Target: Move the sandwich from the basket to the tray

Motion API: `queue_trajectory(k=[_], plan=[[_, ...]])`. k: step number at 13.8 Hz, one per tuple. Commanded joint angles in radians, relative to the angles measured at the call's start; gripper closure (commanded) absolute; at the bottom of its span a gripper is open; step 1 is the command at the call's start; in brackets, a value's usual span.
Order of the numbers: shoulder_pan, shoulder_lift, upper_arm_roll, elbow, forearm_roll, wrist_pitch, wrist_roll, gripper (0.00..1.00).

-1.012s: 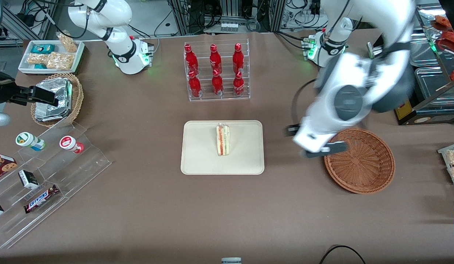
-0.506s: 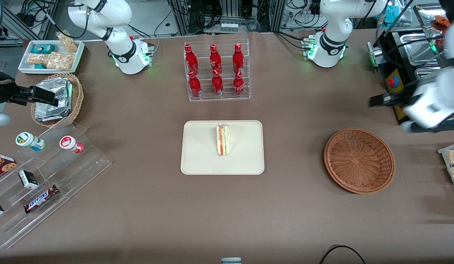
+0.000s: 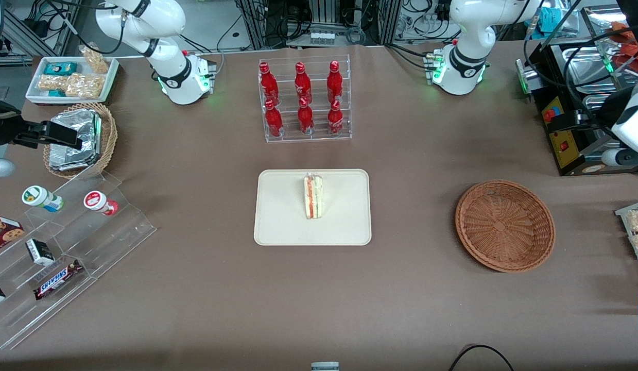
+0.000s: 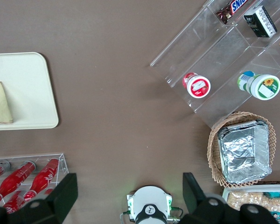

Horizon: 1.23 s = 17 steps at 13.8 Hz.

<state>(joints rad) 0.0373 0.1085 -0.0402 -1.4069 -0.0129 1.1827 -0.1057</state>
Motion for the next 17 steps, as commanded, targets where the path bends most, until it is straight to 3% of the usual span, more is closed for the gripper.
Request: queue_trajectory(k=[1,7,9,11,14,17], plan=[[-0.007,0.002,-0.003,0.022,0.013,-0.011,-0.032,0.00],[-0.013,0.020,-0.003,0.023,-0.078,0.029,-0.048,0.00],[-0.017,0.008,-0.006,0.022,-0.023,0.002,-0.048,0.00],[-0.002,-0.016,-0.010,0.003,-0.018,-0.029,-0.031,0.00],[0.166,-0.081,-0.200,-0.099,-0.010,0.073,-0.031,0.00],[0.174,-0.073,-0.218,-0.095,-0.013,0.100,-0.031,0.00]])
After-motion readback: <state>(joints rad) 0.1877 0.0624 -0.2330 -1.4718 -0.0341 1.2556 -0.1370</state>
